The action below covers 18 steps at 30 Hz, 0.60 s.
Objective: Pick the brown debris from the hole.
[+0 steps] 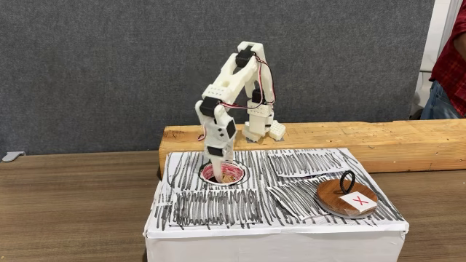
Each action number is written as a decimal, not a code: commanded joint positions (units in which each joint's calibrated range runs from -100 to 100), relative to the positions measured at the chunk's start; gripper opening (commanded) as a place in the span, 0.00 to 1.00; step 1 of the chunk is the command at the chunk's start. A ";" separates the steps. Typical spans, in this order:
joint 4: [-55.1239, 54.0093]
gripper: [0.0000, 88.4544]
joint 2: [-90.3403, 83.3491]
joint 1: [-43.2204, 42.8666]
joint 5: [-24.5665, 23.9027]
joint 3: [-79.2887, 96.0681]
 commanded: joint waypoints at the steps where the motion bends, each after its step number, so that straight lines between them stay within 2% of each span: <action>1: -0.36 0.34 -0.97 -2.79 0.30 -2.22; 7: -0.27 0.34 -0.97 -2.86 0.40 -8.75; 13: -0.77 0.34 -1.05 -2.86 3.47 -10.90; 18: -9.24 0.34 -1.47 -1.33 3.36 -10.81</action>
